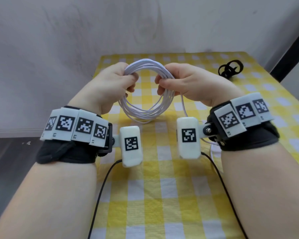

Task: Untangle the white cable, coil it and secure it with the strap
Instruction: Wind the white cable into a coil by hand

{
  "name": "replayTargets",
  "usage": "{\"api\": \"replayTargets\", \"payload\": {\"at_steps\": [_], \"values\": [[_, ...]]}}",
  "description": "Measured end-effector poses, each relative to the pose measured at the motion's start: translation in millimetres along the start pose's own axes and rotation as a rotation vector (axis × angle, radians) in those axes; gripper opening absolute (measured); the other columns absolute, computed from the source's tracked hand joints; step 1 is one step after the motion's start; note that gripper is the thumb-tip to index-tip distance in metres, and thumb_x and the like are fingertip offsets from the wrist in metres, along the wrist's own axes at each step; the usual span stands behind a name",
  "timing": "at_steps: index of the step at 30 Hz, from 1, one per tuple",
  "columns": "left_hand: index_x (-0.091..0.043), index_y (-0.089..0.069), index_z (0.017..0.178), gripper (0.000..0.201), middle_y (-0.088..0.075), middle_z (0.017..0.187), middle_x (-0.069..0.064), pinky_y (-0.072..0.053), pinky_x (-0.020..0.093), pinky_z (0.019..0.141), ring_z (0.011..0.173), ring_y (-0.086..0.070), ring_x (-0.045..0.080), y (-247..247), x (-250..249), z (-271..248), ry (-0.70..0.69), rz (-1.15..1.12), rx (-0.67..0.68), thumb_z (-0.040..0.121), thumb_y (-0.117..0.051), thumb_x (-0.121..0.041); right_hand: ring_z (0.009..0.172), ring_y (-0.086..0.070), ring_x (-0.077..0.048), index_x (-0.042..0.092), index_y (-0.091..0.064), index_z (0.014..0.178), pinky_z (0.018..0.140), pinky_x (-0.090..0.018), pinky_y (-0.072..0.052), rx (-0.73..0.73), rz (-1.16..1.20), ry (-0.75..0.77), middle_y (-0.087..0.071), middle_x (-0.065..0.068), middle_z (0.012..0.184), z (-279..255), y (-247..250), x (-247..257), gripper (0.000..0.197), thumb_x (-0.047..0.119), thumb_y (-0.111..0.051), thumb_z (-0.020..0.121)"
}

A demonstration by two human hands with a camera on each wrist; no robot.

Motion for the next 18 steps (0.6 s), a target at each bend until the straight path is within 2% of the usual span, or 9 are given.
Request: {"api": "replayTargets", "payload": {"at_steps": [1,3,5,7,9,11,12,15,18], "values": [[-0.017,-0.053,0.08,0.015,-0.051,0.074,0.001,-0.038,0.03,0.066,0.072,-0.047,0.016,1,0,0,-0.006,0.062,0.005,0.094,-0.05,-0.016,0.081,-0.064,-0.014,0.017,-0.058,0.101,0.081,-0.032,-0.048,-0.004,-0.02,-0.004,-0.067,0.004,0.083,2,0,1,0.012,0.02,-0.047,0.098],[-0.014,-0.057,0.088,0.006,-0.049,0.074,-0.001,-0.036,0.029,0.063,0.07,-0.044,0.016,2,-4,-1,-0.048,0.211,-0.012,0.091,-0.055,-0.019,0.086,-0.068,-0.02,0.016,-0.056,0.099,0.079,-0.033,-0.05,-0.011,-0.052,-0.009,-0.062,0.004,0.078,5,-1,6,0.013,0.021,-0.044,0.099],[-0.017,-0.058,0.097,0.011,-0.054,0.076,-0.004,-0.042,0.027,0.06,0.067,-0.05,0.013,0,-12,-1,-0.119,0.248,-0.032,0.087,-0.06,-0.017,0.08,-0.068,-0.016,0.015,-0.055,0.099,0.075,-0.03,-0.051,0.004,-0.085,-0.004,-0.059,0.004,0.074,8,-1,11,0.012,0.02,-0.044,0.099],[-0.019,-0.057,0.104,0.018,-0.058,0.08,-0.005,-0.048,0.027,0.064,0.067,-0.056,0.011,-3,-20,-2,-0.156,0.201,0.003,0.087,-0.061,-0.015,0.076,-0.067,-0.014,0.016,-0.055,0.096,0.073,-0.029,-0.051,0.032,-0.097,0.013,-0.058,0.005,0.072,10,-3,16,0.01,0.019,-0.046,0.098],[-0.014,-0.058,0.103,0.017,-0.054,0.074,-0.004,-0.05,0.032,0.062,0.06,-0.051,0.011,-4,-24,-2,-0.14,0.151,0.071,0.09,-0.06,-0.024,0.075,-0.065,-0.013,0.015,-0.058,0.093,0.07,-0.027,-0.049,0.041,-0.105,0.025,-0.061,0.003,0.073,12,-3,19,0.011,0.02,-0.049,0.097],[-0.009,-0.061,0.097,0.025,-0.047,0.066,-0.001,-0.043,0.034,0.059,0.053,-0.042,0.014,-2,-26,2,-0.102,0.13,0.095,0.09,-0.058,-0.033,0.074,-0.061,-0.011,0.009,-0.064,0.098,0.069,-0.027,-0.048,0.033,-0.11,0.01,-0.065,0.001,0.079,12,-1,20,0.019,0.025,-0.055,0.094],[-0.01,-0.061,0.092,0.027,-0.045,0.065,0.0,-0.039,0.034,0.06,0.052,-0.039,0.016,0,-27,3,-0.089,0.151,0.075,0.09,-0.058,-0.036,0.077,-0.06,-0.011,0.008,-0.065,0.101,0.073,-0.03,-0.05,0.04,-0.089,-0.009,-0.066,0.0,0.083,13,2,19,0.023,0.028,-0.058,0.092],[-0.019,-0.058,0.076,0.027,-0.044,0.063,-0.002,-0.037,0.034,0.062,0.053,-0.038,0.015,4,-29,5,-0.075,0.226,0.003,0.089,-0.057,-0.042,0.09,-0.064,-0.018,0.016,-0.064,0.105,0.087,-0.036,-0.053,0.04,0.137,-0.066,-0.066,-0.001,0.095,13,10,23,0.023,0.033,-0.06,0.091],[-0.021,-0.054,0.07,0.03,-0.045,0.063,-0.004,-0.039,0.032,0.063,0.054,-0.039,0.013,5,-34,0,-0.086,0.271,-0.023,0.091,-0.055,-0.043,0.08,-0.061,-0.019,0.013,-0.061,0.096,0.079,-0.031,-0.053,-0.066,0.629,-0.112,-0.062,-0.006,0.089,11,12,35,0.01,0.021,-0.055,0.094]]}}
Point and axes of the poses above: each hand's wrist, its own z-axis towards the middle knuckle, its own y-axis out of the back of the hand, x = y × z, the point moved 2 cm from there along z, towards the middle knuckle
